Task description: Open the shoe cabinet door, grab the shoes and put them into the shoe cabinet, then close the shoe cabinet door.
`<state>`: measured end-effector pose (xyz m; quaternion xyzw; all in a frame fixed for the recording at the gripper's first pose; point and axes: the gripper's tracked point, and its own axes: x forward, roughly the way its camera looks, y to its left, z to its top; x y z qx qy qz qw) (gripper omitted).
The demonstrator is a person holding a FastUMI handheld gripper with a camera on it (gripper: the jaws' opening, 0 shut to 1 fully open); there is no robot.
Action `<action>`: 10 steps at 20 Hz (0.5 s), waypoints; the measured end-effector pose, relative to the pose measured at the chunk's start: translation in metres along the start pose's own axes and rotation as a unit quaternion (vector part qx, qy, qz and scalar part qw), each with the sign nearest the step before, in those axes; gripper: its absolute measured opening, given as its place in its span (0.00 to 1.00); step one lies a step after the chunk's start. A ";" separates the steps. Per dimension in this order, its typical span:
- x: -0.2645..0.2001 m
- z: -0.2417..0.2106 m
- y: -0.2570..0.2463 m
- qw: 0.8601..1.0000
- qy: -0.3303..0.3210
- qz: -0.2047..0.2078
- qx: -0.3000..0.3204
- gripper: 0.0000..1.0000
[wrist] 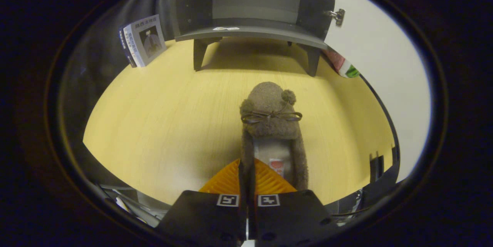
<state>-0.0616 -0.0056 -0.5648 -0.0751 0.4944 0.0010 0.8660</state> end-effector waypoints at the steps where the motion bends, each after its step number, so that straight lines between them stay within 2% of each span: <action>1: 0.000 0.001 0.000 1.000 0.000 0.001 0.003 0.04; 6: -0.003 0.002 0.002 1.000 0.004 0.004 -0.011 0.03; 10: -0.024 0.026 0.000 0.999 -0.036 0.015 -0.013 0.03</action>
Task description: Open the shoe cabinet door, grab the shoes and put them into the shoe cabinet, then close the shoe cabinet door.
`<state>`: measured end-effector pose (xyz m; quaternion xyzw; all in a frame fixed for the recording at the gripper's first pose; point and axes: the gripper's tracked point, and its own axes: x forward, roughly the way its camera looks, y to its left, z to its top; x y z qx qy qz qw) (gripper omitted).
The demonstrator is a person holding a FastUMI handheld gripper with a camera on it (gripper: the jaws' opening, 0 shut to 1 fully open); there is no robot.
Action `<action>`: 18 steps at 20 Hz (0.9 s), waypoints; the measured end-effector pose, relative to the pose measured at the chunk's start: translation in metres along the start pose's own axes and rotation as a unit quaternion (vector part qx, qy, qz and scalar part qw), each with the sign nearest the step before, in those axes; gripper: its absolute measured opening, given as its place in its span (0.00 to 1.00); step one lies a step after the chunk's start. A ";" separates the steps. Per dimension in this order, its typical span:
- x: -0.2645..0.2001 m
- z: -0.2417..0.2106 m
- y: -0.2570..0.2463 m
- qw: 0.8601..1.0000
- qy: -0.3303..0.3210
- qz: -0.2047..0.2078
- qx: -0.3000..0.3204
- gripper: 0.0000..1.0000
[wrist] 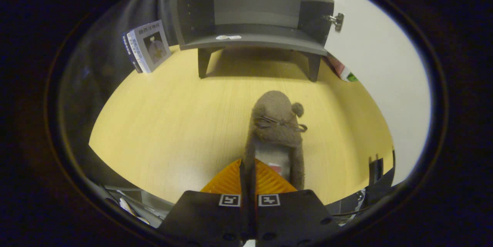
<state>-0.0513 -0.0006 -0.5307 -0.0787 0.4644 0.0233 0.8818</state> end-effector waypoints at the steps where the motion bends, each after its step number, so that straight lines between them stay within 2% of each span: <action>1: -0.006 0.008 -0.001 1.000 -0.010 0.003 -0.002 0.03; 6: -0.044 0.054 -0.012 0.998 -0.057 0.019 0.005 0.03; 10: -0.096 0.121 -0.024 0.993 -0.116 0.031 0.001 0.03; 15: -0.169 0.213 -0.032 0.979 -0.197 0.048 -0.024 0.03; 18: -0.197 0.266 -0.036 0.967 -0.248 0.047 -0.034 0.02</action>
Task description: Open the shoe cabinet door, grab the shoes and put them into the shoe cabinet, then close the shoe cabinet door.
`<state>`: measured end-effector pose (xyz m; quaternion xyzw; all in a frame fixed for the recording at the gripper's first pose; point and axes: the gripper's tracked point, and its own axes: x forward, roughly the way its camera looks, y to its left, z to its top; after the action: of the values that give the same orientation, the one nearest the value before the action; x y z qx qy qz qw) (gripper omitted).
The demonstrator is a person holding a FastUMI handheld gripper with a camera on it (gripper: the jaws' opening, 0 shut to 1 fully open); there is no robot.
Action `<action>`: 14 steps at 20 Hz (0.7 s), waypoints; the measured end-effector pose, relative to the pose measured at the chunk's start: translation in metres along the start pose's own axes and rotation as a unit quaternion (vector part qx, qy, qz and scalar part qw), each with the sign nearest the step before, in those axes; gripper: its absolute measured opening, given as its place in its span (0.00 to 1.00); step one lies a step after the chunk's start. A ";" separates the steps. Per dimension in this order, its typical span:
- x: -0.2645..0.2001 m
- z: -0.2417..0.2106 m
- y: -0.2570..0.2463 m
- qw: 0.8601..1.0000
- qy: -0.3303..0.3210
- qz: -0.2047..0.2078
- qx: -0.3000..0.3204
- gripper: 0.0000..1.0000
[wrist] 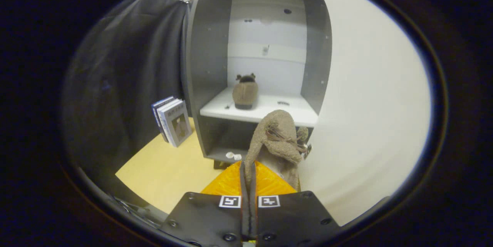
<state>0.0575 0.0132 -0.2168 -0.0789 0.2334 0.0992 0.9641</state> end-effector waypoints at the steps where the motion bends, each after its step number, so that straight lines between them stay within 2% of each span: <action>1: 0.003 0.017 -0.002 1.000 -0.014 -0.002 -0.003 0.02; 4: 0.026 0.061 -0.010 0.999 -0.045 -0.009 -0.006 0.02; 9: 0.105 0.113 -0.026 0.997 -0.064 -0.045 -0.015 0.02; 14: 0.199 0.126 -0.049 0.996 -0.042 -0.078 -0.016 0.02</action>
<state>0.2965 0.0216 -0.1936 -0.1075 0.1843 0.0309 0.9765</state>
